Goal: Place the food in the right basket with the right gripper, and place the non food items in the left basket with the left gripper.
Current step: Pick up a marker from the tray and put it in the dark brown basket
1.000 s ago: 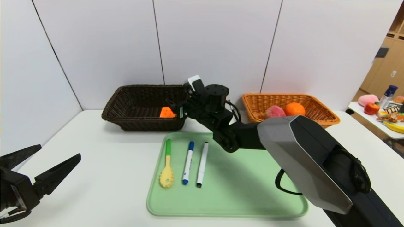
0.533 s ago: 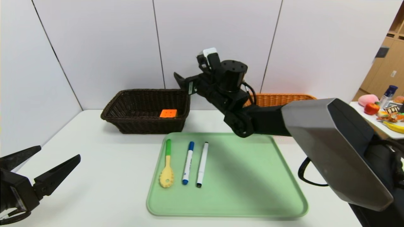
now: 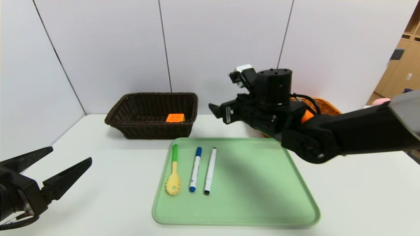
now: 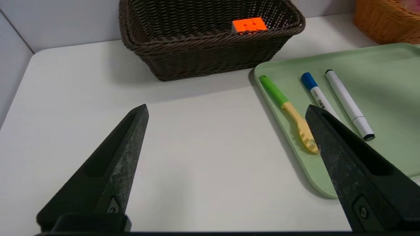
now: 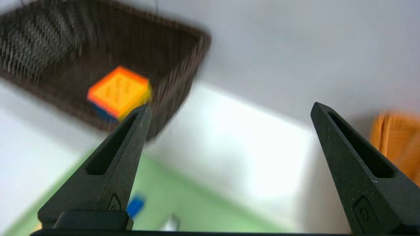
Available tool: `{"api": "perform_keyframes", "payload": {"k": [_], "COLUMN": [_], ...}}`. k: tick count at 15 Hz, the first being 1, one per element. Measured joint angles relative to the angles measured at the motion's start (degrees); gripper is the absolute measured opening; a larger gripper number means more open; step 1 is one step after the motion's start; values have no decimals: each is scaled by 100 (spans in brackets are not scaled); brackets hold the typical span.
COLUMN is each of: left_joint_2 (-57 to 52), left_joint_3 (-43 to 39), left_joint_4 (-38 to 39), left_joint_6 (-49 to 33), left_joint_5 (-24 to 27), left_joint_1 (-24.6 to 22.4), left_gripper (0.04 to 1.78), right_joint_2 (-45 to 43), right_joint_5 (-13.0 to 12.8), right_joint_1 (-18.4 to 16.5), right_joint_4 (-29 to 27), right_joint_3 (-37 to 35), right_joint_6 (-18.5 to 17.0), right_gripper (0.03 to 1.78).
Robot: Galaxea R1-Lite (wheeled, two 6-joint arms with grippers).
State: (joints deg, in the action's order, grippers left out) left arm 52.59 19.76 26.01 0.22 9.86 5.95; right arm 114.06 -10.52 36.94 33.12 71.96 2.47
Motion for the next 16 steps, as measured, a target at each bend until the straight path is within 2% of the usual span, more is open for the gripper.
{"api": "perform_keyframes", "payload": {"k": [2,4,5,6,8,12,16], "left_joint_2": [322,780,1036,1270,1705,2527,3285], "left_joint_3": [11,35,46,71,171,647,1042], "left_joint_4": [505,1135,1469,1775,2199,2306,2271], "left_joint_6": [-60,-88,-85,-84,-88,-396,-475], "left_joint_5": [0,-6,-9,-33,-226,-975,-1437], "left_joint_1": [221,430,524,623,956,1877,2330], "left_gripper": [169,169,169,169,169,169,169], "right_joint_2": [-490,-830,-964,-1045,-1193,-1547,-1747], "right_joint_5": [-183,-413,-616,-697,-736,-725,-723], "right_joint_1": [169,305,363,399,443,451,444], "right_joint_4": [-110,-101,-29,65,301,428,433], "right_joint_3": [-923,-1532,-1755,-1910,-2288,-2918,-3228], "right_joint_6": [-300,-649,-724,-735,-729,-889,-891], "right_gripper": [169,169,169,169,169,169,169]}}
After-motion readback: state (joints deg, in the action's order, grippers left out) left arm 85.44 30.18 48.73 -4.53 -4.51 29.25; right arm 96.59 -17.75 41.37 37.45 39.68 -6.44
